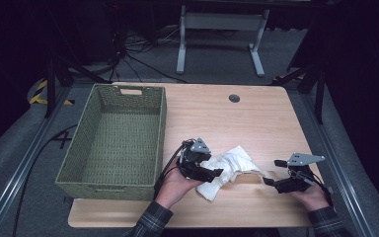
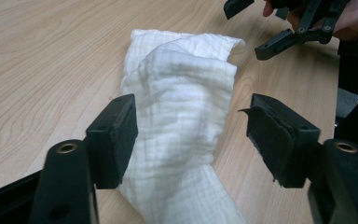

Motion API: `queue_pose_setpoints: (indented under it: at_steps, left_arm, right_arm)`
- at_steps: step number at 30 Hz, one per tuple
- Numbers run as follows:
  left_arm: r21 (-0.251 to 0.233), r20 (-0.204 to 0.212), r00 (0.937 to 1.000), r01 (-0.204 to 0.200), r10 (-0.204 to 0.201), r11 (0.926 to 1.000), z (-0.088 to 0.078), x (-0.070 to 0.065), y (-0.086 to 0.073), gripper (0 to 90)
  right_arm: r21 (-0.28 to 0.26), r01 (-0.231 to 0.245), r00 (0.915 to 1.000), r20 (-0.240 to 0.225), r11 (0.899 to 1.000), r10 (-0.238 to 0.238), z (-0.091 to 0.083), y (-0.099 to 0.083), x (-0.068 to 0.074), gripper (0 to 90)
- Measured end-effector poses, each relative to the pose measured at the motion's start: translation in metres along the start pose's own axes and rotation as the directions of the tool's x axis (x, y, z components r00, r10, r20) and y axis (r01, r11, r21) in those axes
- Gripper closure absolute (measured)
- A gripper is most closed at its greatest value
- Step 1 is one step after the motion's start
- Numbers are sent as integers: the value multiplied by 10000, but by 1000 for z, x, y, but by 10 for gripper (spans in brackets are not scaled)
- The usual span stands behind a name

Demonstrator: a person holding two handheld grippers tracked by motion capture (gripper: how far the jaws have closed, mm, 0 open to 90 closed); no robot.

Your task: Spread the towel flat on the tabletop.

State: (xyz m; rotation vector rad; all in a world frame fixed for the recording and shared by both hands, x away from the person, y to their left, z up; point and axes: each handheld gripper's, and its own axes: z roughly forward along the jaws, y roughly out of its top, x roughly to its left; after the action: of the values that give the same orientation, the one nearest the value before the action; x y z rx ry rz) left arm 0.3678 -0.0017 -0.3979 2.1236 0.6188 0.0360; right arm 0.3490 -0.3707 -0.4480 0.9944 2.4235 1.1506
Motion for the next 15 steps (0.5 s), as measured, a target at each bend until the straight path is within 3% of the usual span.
queue_pose_setpoints:
  at_steps: [2, 7, 15]
  left_arm:
    - [-4, 44, 10000, 62, -62, 10000, -1, -1, -1, 362]
    - [545, 246, 9997, 14, -27, 9985, 8, -10, -21, 433]
    - [1153, 296, 9995, -161, 128, 9932, 17, -27, -46, 471]
  right_arm:
    - [-19, -9, 10000, -63, 10000, 9, 0, 0, 0, 140]
    - [7, -25, 9989, -478, 10000, 25, -1, 4, 3, 224]
    - [90, 61, 9947, -1023, 9999, -52, 0, 6, 5, 453]
